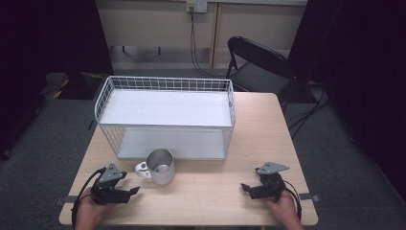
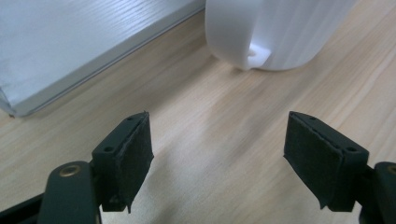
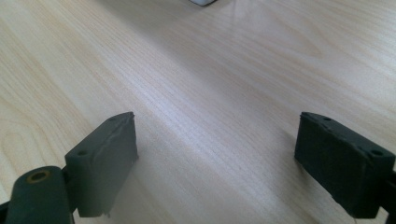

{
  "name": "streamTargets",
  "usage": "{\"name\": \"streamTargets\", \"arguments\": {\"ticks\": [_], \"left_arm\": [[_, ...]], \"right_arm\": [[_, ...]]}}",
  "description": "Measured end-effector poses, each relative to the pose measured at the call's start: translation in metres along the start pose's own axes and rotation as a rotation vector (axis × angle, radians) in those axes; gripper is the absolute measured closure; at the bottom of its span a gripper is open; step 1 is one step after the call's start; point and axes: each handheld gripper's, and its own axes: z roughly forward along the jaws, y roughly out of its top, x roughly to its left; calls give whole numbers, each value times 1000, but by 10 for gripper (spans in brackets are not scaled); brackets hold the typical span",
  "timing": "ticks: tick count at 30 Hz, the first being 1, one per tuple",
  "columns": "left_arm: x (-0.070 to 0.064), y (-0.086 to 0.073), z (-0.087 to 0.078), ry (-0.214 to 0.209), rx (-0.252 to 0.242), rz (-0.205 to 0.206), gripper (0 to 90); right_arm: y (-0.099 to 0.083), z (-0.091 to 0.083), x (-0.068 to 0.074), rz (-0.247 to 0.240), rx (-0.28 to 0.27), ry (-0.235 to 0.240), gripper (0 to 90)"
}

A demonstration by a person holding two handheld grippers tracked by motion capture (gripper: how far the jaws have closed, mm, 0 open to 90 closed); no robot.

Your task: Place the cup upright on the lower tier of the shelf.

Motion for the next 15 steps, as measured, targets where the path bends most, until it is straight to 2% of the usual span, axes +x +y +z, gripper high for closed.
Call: {"name": "streamTargets", "arguments": {"ticks": [8,15], "left_arm": [[3,10,-6,-17,-43,10,247],[2,22,-3,-26,-71,23,259]], "right_arm": [[0,0,0,0,0,0,121],[0,0,0,0,0,0,121]]}}
